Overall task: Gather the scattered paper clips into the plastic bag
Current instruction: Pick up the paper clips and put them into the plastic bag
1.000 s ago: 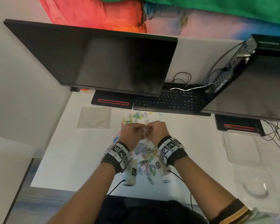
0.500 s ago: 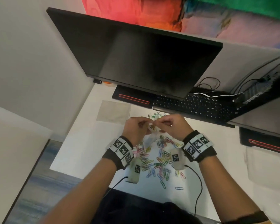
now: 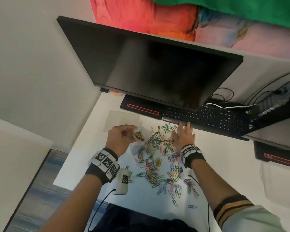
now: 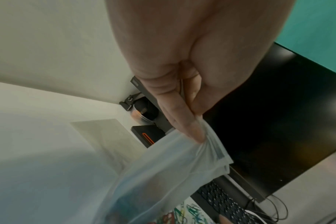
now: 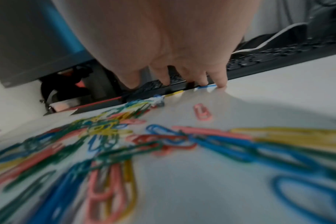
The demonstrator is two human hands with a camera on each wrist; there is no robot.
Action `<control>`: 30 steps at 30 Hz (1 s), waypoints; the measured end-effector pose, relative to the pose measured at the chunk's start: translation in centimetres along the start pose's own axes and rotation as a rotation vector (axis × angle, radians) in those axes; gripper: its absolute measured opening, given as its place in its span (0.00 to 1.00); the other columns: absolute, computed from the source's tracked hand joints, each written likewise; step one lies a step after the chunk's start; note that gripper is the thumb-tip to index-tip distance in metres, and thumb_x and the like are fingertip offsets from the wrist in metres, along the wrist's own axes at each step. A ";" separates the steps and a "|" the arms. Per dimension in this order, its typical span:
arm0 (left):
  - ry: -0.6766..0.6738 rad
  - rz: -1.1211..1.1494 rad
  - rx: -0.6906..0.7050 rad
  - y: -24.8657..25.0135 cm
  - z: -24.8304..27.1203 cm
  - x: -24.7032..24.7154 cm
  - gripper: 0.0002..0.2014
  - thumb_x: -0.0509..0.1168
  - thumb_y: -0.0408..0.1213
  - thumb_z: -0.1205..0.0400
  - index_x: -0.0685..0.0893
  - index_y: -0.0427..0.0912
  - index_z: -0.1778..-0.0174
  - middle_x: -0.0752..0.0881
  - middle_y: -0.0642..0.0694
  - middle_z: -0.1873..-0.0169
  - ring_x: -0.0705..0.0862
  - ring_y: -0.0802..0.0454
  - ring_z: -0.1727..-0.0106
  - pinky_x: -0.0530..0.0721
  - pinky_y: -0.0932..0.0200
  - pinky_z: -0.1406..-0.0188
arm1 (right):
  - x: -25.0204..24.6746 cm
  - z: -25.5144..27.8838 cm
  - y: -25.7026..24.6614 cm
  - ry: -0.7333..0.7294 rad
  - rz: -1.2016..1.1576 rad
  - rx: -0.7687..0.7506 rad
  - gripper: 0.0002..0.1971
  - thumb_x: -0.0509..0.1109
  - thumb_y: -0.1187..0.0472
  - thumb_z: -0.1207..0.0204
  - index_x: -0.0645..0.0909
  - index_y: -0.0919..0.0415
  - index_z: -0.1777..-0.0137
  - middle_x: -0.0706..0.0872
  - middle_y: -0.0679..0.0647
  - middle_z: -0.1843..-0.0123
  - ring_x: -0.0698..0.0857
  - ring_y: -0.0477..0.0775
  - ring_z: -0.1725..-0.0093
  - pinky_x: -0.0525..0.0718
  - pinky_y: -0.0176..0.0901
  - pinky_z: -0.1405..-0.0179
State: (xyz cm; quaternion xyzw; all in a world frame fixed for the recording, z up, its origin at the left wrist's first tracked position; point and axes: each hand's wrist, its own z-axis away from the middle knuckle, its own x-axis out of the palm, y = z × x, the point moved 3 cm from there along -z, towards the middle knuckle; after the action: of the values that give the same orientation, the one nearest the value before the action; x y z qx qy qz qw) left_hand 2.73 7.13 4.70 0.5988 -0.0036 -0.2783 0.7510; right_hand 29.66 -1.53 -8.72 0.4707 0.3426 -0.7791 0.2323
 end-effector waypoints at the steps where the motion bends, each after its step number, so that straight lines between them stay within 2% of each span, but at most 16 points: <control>1: 0.010 -0.038 0.008 -0.2 -0.1 -0.3 0.10 0.64 0.28 0.16 0.91 0.42 0.49 0.91 0.41 0.61 0.92 0.47 0.61 0.92 0.55 0.55 | 0.0 0.0 -0.5 -0.002 0.040 -0.019 0.32 0.49 0.40 0.16 0.51 0.53 0.16 0.44 0.64 0.14 0.49 0.67 0.16 0.53 0.68 0.19; 4: 0.023 -0.092 0.010 -0.8 -0.1 -0.7 0.10 0.64 0.29 0.16 0.91 0.43 0.48 0.91 0.42 0.61 0.92 0.48 0.61 0.92 0.51 0.52 | 0.3 0.4 -1.8 -0.019 0.047 -0.124 0.30 0.51 0.44 0.16 0.53 0.53 0.17 0.48 0.62 0.14 0.51 0.66 0.16 0.56 0.67 0.19; 6: 0.023 -0.108 0.013 -1.2 0.0 -0.6 0.10 0.64 0.28 0.16 0.91 0.43 0.48 0.91 0.44 0.61 0.92 0.48 0.61 0.92 0.48 0.51 | 0.8 1.0 -2.7 -0.058 0.122 -0.263 0.29 0.52 0.49 0.16 0.54 0.54 0.17 0.51 0.59 0.14 0.54 0.65 0.16 0.59 0.62 0.18; 8: 0.016 -0.122 0.021 -1.4 0.1 -0.3 0.11 0.65 0.29 0.16 0.91 0.45 0.49 0.91 0.45 0.61 0.92 0.48 0.60 0.91 0.46 0.50 | 0.9 1.4 -3.1 -0.067 0.176 -0.338 0.27 0.56 0.55 0.17 0.59 0.57 0.18 0.57 0.58 0.16 0.59 0.64 0.18 0.66 0.57 0.20; 10: 0.010 -0.112 0.019 -1.5 0.3 0.0 0.10 0.65 0.29 0.16 0.91 0.44 0.49 0.92 0.45 0.60 0.92 0.48 0.61 0.91 0.46 0.50 | 0.4 1.8 -3.1 -0.041 0.198 -0.370 0.25 0.63 0.64 0.23 0.68 0.59 0.25 0.68 0.57 0.23 0.70 0.62 0.26 0.77 0.51 0.30; 12: 0.007 -0.111 0.028 -1.5 0.4 0.4 0.10 0.64 0.29 0.16 0.91 0.43 0.49 0.91 0.45 0.61 0.92 0.47 0.62 0.91 0.45 0.49 | -0.1 2.0 -2.9 -0.037 0.264 -0.422 0.21 0.67 0.70 0.27 0.76 0.59 0.33 0.77 0.56 0.34 0.77 0.58 0.36 0.81 0.45 0.39; 15: 0.006 -0.112 0.037 -1.5 0.6 0.9 0.10 0.65 0.29 0.17 0.91 0.41 0.48 0.90 0.45 0.61 0.92 0.46 0.60 0.91 0.45 0.49 | -1.0 1.8 -2.1 -0.020 0.259 -0.379 0.16 0.68 0.72 0.25 0.85 0.59 0.40 0.84 0.57 0.42 0.83 0.57 0.44 0.84 0.44 0.41; 17: -0.004 -0.113 0.032 -1.5 0.8 1.3 0.10 0.65 0.28 0.17 0.91 0.42 0.48 0.91 0.44 0.60 0.92 0.45 0.60 0.91 0.45 0.49 | -2.1 1.9 -1.0 0.023 0.081 -0.228 0.13 0.68 0.70 0.23 0.89 0.59 0.45 0.89 0.57 0.47 0.87 0.55 0.50 0.85 0.43 0.42; 19: -0.021 -0.100 0.021 -1.4 1.0 1.7 0.10 0.64 0.28 0.16 0.90 0.41 0.49 0.90 0.43 0.60 0.92 0.43 0.61 0.91 0.44 0.49 | -3.2 2.1 0.5 0.025 -0.228 -0.033 0.07 0.73 0.67 0.25 0.91 0.59 0.50 0.92 0.54 0.51 0.88 0.51 0.55 0.85 0.38 0.46; 20: -0.029 -0.096 0.019 -1.4 1.1 1.9 0.10 0.64 0.27 0.16 0.90 0.41 0.48 0.90 0.43 0.60 0.92 0.42 0.61 0.91 0.44 0.49 | -3.5 2.4 1.1 -0.015 -0.435 0.060 0.07 0.76 0.66 0.27 0.91 0.59 0.51 0.92 0.54 0.52 0.89 0.49 0.57 0.86 0.38 0.49; 22: -0.046 -0.102 0.027 -1.4 1.2 2.1 0.10 0.64 0.27 0.16 0.90 0.41 0.48 0.90 0.41 0.59 0.92 0.41 0.61 0.91 0.44 0.50 | -4.2 3.6 1.0 -0.150 -0.921 0.171 0.11 0.79 0.68 0.30 0.90 0.63 0.48 0.93 0.57 0.53 0.92 0.52 0.55 0.89 0.47 0.46; 24: -0.068 -0.114 0.035 -1.2 1.4 2.4 0.10 0.65 0.26 0.17 0.90 0.40 0.48 0.91 0.40 0.58 0.92 0.40 0.59 0.92 0.44 0.50 | -5.4 5.2 -0.5 -0.270 -1.248 0.147 0.15 0.77 0.72 0.30 0.86 0.70 0.42 0.92 0.63 0.50 0.91 0.58 0.49 0.88 0.48 0.43; 27: -0.109 -0.133 0.017 -1.0 1.6 2.9 0.11 0.66 0.24 0.19 0.90 0.38 0.45 0.91 0.38 0.52 0.92 0.39 0.54 0.92 0.48 0.50 | -6.4 8.1 -4.5 -0.451 -1.283 0.011 0.15 0.75 0.72 0.28 0.85 0.71 0.41 0.91 0.64 0.48 0.90 0.59 0.47 0.89 0.40 0.47; 30: -0.132 -0.173 0.037 -0.8 1.7 3.2 0.11 0.65 0.24 0.18 0.90 0.38 0.45 0.91 0.37 0.53 0.92 0.40 0.55 0.92 0.54 0.55 | -5.2 9.5 -7.4 -0.524 -1.194 -0.055 0.13 0.73 0.73 0.26 0.85 0.71 0.42 0.90 0.65 0.46 0.90 0.59 0.47 0.88 0.43 0.45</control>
State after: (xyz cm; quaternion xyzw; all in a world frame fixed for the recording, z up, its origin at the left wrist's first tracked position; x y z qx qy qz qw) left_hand 4.53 4.09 3.38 0.5911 -0.0066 -0.3810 0.7109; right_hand 21.46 -3.61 1.38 -0.0121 0.4971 -0.8541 -0.1524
